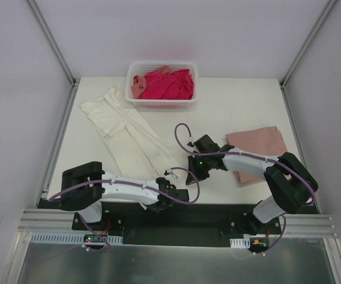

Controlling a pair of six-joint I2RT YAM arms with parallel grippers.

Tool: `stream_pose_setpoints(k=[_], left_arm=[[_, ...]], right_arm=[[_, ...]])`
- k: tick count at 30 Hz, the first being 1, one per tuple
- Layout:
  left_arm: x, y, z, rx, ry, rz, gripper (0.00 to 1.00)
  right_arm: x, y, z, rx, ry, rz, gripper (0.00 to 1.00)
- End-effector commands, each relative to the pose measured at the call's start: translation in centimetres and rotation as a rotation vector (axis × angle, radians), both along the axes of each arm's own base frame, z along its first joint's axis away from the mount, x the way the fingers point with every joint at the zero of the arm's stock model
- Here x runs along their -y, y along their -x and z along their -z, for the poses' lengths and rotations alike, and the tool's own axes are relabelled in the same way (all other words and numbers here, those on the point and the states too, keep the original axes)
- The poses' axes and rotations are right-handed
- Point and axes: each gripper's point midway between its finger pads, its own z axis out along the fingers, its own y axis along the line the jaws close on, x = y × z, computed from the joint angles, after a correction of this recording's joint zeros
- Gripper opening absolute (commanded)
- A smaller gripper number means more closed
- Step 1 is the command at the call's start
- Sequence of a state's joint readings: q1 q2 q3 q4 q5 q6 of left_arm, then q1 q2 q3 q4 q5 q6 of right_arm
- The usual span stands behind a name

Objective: Fold and stack the t-shirts
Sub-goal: Fold the tshirt

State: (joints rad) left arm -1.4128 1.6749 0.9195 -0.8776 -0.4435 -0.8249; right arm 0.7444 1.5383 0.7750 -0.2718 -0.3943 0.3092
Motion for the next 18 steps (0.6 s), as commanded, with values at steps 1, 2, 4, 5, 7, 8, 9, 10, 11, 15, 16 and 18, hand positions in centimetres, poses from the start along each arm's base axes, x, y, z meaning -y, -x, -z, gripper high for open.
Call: stream_pose_setpoints(k=[1, 2, 4, 5, 7, 8, 9, 10, 11, 15, 16, 18], left_arm=[[0.2, -1.6, -3.8, 0.114, 0.110, -0.026, 0.00], [0.4, -1.7, -4.5, 0.124, 0.144, -0.027, 0.00], [0.4, -2.0, -5.0, 0.137, 0.170, -0.033, 0.00], [0.5, -2.2, -5.4, 0.143, 0.186, -0.038, 0.00], [0.2, -2.7, -5.6, 0.150, 0.194, -0.072, 0.00], [0.1, -2.9, -5.6, 0.151, 0.195, -0.083, 0.00], [-0.1, -3.3, -5.6, 0.152, 0.196, -0.100, 0.00], [0.0, -3.4, -5.7, 0.150, 0.197, -0.101, 0.00], [-0.1, -3.4, -5.7, 0.145, 0.195, -0.101, 0.00], [-0.4, -2.5, -5.1, 0.088, 0.213, -0.143, 0.00], [-0.6, -2.3, -4.9, 0.079, 0.217, -0.157, 0.06], [-0.4, -1.8, -4.6, 0.050, 0.247, -0.158, 0.16]], right_arm=[[-2.3, -1.4, -3.2, 0.092, -0.108, -0.041, 0.01], [-2.5, -1.6, -3.7, 0.108, -0.119, -0.047, 0.01], [-2.8, -1.8, -4.4, 0.125, -0.135, -0.054, 0.01], [-3.0, -2.0, -4.9, 0.137, -0.146, -0.057, 0.01], [-3.7, -2.4, -5.8, 0.159, -0.170, -0.068, 0.01], [-4.1, -2.5, -6.2, 0.170, -0.180, -0.077, 0.01], [-4.3, -2.6, -6.6, 0.178, -0.186, -0.085, 0.01], [-4.7, -3.0, -7.2, 0.189, -0.197, -0.085, 0.01], [-4.8, -3.2, -7.3, 0.192, -0.197, -0.086, 0.01], [-5.1, -3.8, -7.6, 0.202, -0.194, -0.081, 0.01], [-4.9, -4.2, -7.4, 0.212, -0.179, -0.072, 0.01], [-4.7, -4.9, -7.5, 0.213, -0.158, -0.060, 0.01]])
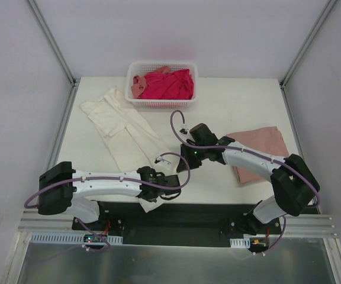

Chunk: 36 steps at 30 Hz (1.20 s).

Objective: Fold and stack the t-shirts
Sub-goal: Fold the tshirt

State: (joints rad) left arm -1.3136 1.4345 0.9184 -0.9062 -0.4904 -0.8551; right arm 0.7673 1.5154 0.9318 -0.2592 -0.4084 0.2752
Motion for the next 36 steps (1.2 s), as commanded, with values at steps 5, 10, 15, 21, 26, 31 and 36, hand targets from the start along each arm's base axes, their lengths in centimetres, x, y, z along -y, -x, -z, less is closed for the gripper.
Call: stream_pose_setpoints(k=[5, 10, 15, 21, 26, 31, 36], left_arm=[[3.4, 2.7, -0.4, -0.110, 0.193, 0.114, 0.41], [6.3, 3.3, -0.1, -0.123, 0.226, 0.221, 0.48], [8.3, 3.2, 1.9, -0.152, 0.170, 0.254, 0.46], [6.7, 3.1, 4.0, -0.154, 0.088, 0.220, 0.49], [5.0, 3.1, 5.6, -0.156, 0.023, 0.183, 0.49], [3.6, 2.4, 6.6, -0.119, -0.061, 0.141, 0.37], [2.8, 1.3, 6.0, -0.051, -0.136, 0.073, 0.01]], right_arm=[[0.9, -2.2, -0.8, 0.049, 0.042, 0.040, 0.01], [1.7, -2.9, -0.6, 0.031, 0.048, 0.071, 0.01], [2.3, -3.6, -0.7, 0.026, 0.065, 0.093, 0.01], [2.7, -4.1, -1.0, 0.034, 0.080, 0.095, 0.01], [2.6, -4.0, -0.9, 0.030, 0.080, 0.090, 0.01], [2.6, -3.9, -0.9, 0.025, 0.075, 0.087, 0.01], [2.6, -3.8, -0.9, 0.023, 0.072, 0.089, 0.01]])
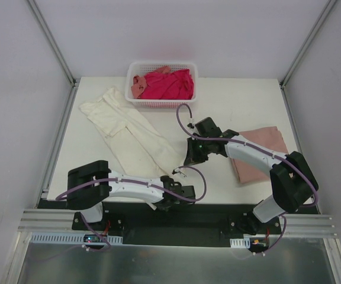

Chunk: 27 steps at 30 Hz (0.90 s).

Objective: Fold and stack the t-shirts
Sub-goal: Fold the tshirt

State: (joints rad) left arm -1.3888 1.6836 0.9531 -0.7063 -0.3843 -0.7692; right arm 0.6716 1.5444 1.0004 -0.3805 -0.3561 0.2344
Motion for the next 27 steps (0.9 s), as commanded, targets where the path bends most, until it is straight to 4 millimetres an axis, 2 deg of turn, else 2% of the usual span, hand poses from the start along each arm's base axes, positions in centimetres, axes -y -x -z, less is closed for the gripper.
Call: stream_pose_setpoints(k=[1, 4, 6, 7, 10, 16, 18, 20, 21, 23, 24, 26, 27], left_arm=[[-2.4, -1.3, 0.4, 0.094, -0.120, -0.073, 0.00], [-2.3, -1.9, -0.7, 0.135, -0.095, -0.097, 0.00], [-2.1, -2.2, -2.2, 0.155, -0.068, -0.114, 0.00], [-1.7, -2.4, -3.5, 0.170, -0.016, -0.122, 0.00], [-2.0, -3.5, -5.9, 0.228, 0.067, -0.155, 0.00], [-5.5, -5.9, -8.3, 0.269, 0.110, -0.318, 0.00], [-6.8, -7.2, -9.0, 0.298, 0.119, -0.404, 0.00], [-7.8, -8.3, -9.7, 0.328, 0.148, -0.476, 0.00], [-8.2, -8.9, -10.2, 0.358, 0.153, -0.495, 0.00], [-9.3, -10.0, -10.5, 0.389, 0.146, -0.551, 0.00], [-10.0, -10.6, -10.9, 0.414, 0.145, -0.581, 0.00], [-11.7, -11.6, -11.0, 0.428, 0.133, -0.670, 0.00], [-12.2, -11.9, -11.2, 0.436, 0.140, -0.700, 0.00]], right_arm=[[-0.2, -0.7, -1.1, 0.031, -0.019, -0.004, 0.01], [-0.1, -0.5, -1.1, 0.035, -0.020, -0.007, 0.01], [-0.1, -0.6, -1.3, 0.051, -0.021, -0.018, 0.01], [-0.1, -0.6, -1.6, 0.064, -0.029, -0.023, 0.01], [-0.5, -0.6, -2.4, 0.096, -0.043, -0.056, 0.01], [-3.1, -1.6, -4.6, 0.174, -0.067, -0.101, 0.01], [-4.2, -3.2, -6.5, 0.226, -0.085, -0.081, 0.01], [-5.3, -4.4, -7.5, 0.258, -0.097, -0.070, 0.01], [-6.3, -5.8, -8.7, 0.298, -0.109, -0.061, 0.01], [-7.0, -7.2, -9.5, 0.335, -0.108, -0.048, 0.01], [-8.1, -8.6, -10.4, 0.368, -0.125, -0.044, 0.01], [-9.1, -9.9, -10.9, 0.394, -0.133, -0.048, 0.01], [-9.8, -10.6, -9.9, 0.383, -0.121, -0.051, 0.01]])
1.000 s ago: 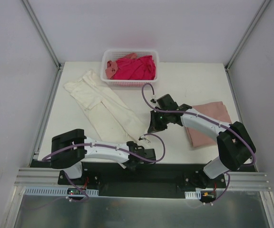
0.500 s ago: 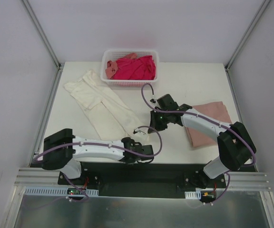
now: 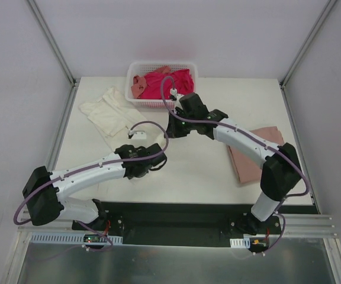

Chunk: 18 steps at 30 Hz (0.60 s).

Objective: Fold and stack the t-shirts
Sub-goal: Fold the tshirt

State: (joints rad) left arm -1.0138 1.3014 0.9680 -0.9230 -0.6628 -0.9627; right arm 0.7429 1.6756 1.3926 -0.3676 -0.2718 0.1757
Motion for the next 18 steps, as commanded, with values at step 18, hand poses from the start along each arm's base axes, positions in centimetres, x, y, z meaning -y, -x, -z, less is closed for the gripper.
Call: stream_pose_setpoints(k=[18], left_arm=[[-9.4, -12.0, -0.7, 0.165, 0.045, -0.358, 0.00]], right_arm=[[-11.2, -15.2, 0.6, 0.283, -0.099, 0.050, 0.01]])
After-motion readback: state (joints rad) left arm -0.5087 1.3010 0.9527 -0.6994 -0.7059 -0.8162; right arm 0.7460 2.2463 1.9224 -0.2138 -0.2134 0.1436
